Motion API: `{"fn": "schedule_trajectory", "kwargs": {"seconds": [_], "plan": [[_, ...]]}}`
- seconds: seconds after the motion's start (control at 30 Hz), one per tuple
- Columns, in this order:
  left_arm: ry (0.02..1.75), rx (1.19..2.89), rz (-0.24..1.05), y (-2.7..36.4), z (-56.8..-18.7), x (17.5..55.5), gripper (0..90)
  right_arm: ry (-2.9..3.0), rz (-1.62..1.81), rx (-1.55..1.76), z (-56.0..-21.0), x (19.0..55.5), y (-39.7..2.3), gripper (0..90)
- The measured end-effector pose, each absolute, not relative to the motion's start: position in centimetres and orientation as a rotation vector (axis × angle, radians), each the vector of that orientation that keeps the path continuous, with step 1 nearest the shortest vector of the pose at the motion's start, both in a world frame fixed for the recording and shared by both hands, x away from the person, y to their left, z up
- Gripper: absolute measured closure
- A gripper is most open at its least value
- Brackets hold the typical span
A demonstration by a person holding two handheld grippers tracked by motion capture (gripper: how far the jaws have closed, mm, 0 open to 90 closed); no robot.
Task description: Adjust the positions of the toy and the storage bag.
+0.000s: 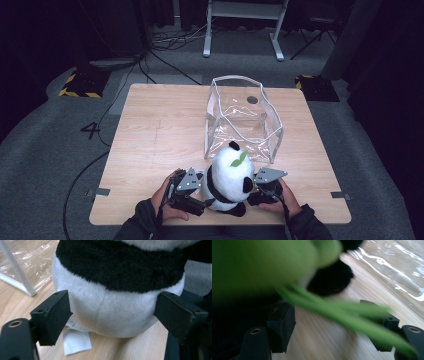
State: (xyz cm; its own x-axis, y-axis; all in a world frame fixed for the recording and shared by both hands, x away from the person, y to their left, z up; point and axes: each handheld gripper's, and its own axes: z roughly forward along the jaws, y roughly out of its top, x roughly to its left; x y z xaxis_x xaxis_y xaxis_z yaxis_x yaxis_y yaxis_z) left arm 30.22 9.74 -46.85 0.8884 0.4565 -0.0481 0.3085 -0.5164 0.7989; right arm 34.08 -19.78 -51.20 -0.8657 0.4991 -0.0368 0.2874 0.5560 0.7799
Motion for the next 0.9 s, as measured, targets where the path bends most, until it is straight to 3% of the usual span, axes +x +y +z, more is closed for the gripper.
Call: {"fn": "schedule_trajectory", "kwargs": {"seconds": [0.27, 0.67, 0.9], "plan": [[0.560, 2.144, 0.220, 10.4, -47.3, 30.8, 11.2, 2.511, 1.222, 0.674, -51.3, 35.0, -18.2, 35.6], [0.664, 2.131, 0.367, 15.2, -47.4, 32.4, 13.5, 2.472, 1.180, 0.724, -51.0, 37.0, -12.8, 45.8], [0.775, 2.098, 0.431, 18.4, -47.2, 33.3, 15.9, 2.499, 1.175, 0.693, -50.7, 38.3, -9.6, 43.8]]}}
